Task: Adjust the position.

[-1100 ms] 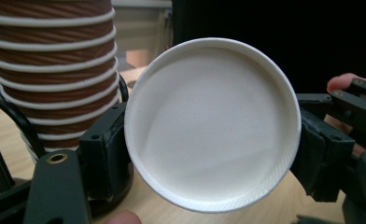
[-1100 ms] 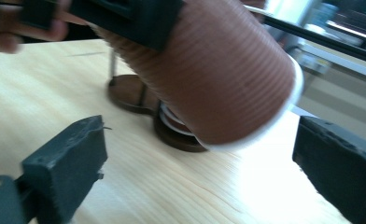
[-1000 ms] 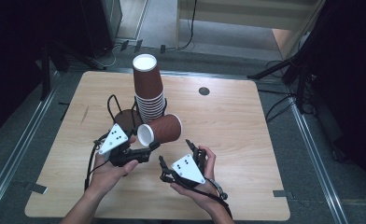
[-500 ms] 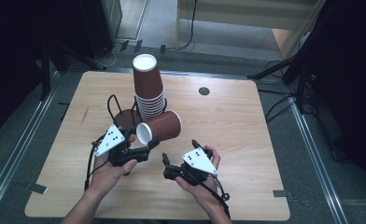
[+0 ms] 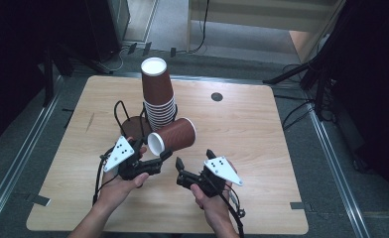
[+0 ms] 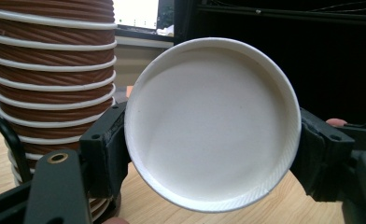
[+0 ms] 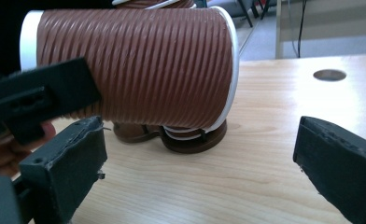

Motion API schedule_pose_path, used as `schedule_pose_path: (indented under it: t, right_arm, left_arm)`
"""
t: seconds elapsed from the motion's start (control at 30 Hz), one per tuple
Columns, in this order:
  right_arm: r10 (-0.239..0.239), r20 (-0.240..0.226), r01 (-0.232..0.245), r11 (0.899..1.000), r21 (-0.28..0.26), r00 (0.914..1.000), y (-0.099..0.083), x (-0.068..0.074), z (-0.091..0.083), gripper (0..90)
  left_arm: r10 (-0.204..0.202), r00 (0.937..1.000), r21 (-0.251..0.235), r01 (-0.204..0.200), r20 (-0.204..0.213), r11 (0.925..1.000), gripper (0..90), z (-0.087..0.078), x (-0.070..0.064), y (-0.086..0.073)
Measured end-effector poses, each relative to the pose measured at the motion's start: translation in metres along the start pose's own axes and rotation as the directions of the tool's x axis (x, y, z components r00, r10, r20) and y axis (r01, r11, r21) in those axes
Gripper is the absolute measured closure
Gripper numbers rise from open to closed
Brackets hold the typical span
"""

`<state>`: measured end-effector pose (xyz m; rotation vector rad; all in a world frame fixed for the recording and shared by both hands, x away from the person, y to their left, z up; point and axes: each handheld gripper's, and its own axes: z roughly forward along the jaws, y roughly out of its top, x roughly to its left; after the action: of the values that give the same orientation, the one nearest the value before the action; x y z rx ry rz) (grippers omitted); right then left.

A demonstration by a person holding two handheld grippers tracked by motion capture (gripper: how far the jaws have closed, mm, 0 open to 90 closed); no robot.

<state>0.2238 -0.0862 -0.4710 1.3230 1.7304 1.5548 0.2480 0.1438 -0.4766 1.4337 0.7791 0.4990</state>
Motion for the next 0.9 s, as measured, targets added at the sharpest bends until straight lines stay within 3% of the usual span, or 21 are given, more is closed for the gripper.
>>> schedule_pose_path:
  t: [0.07, 0.1, 0.13, 0.17, 0.3, 0.4, 0.47, 0.63, 0.8, 0.83, 0.87, 0.9]
  right_arm:
    - [0.020, 0.001, -0.020, 1.000, 0.003, 0.9998, 0.001, -0.001, 0.000, 2.5]
    - [0.076, -0.006, -0.076, 0.997, 0.010, 0.9971, 0.002, -0.005, -0.001, 2.5]
    - [0.076, -0.006, -0.076, 0.997, 0.010, 0.9971, 0.002, -0.005, -0.001, 2.5]
    - [0.118, -0.009, -0.118, 0.993, 0.017, 0.9930, 0.003, -0.008, -0.001, 2.5]
    - [0.147, -0.007, -0.147, 0.989, 0.008, 0.9892, 0.005, -0.010, -0.001, 2.5]
    - [0.204, -0.001, -0.204, 0.979, -0.001, 0.9789, 0.009, -0.014, 0.000, 2.5]
    - [0.251, -0.007, -0.251, 0.968, 0.001, 0.9681, 0.011, -0.018, 0.001, 2.5]
    - [0.362, -0.030, -0.361, 0.932, 0.018, 0.9318, 0.012, -0.025, 0.001, 2.5]
    - [0.455, -0.070, -0.453, 0.890, 0.047, 0.8876, 0.014, -0.030, 0.001, 2.5]
    - [0.467, -0.072, -0.464, 0.884, 0.051, 0.8813, 0.014, -0.030, 0.001, 2.5]
    - [0.467, -0.072, -0.464, 0.884, 0.051, 0.8813, 0.014, -0.030, 0.001, 2.5]
    - [0.494, -0.078, -0.491, 0.869, 0.061, 0.8657, 0.015, -0.031, 0.000, 2.5]
  left_arm:
    - [-0.001, 1.0000, -0.004, 0.001, 0.001, 1.0000, 24.7, 0.000, -0.001, 0.000]
    - [0.006, 1.0000, -0.003, -0.006, 0.002, 1.0000, 24.7, 0.000, -0.002, -0.001]
    - [0.006, 1.0000, -0.003, -0.006, 0.002, 1.0000, 24.7, 0.000, -0.002, -0.001]
    - [0.009, 0.9999, -0.007, -0.009, 0.004, 0.9999, 24.7, 0.001, -0.004, -0.002]
    - [0.019, 0.9998, -0.016, -0.019, 0.005, 0.9997, 24.7, 0.001, -0.005, -0.004]
    - [0.018, 0.9998, -0.021, -0.018, 0.001, 0.9996, 24.7, 0.002, -0.003, -0.007]
    - [0.017, 0.9999, -0.018, -0.017, 0.002, 0.9997, 24.7, 0.003, -0.003, -0.009]
    - [0.022, 0.9998, -0.022, -0.021, 0.005, 0.9995, 24.7, 0.004, -0.006, -0.012]
    - [0.032, 0.9994, -0.026, -0.032, 0.010, 0.9992, 24.7, 0.005, -0.009, -0.012]
    - [0.032, 0.9994, -0.030, -0.032, 0.011, 0.9991, 24.7, 0.006, -0.010, -0.012]
    - [0.032, 0.9994, -0.030, -0.032, 0.012, 0.9991, 24.7, 0.006, -0.011, -0.013]
    - [0.033, 0.9994, -0.029, -0.032, 0.014, 0.9990, 24.7, 0.006, -0.011, -0.013]
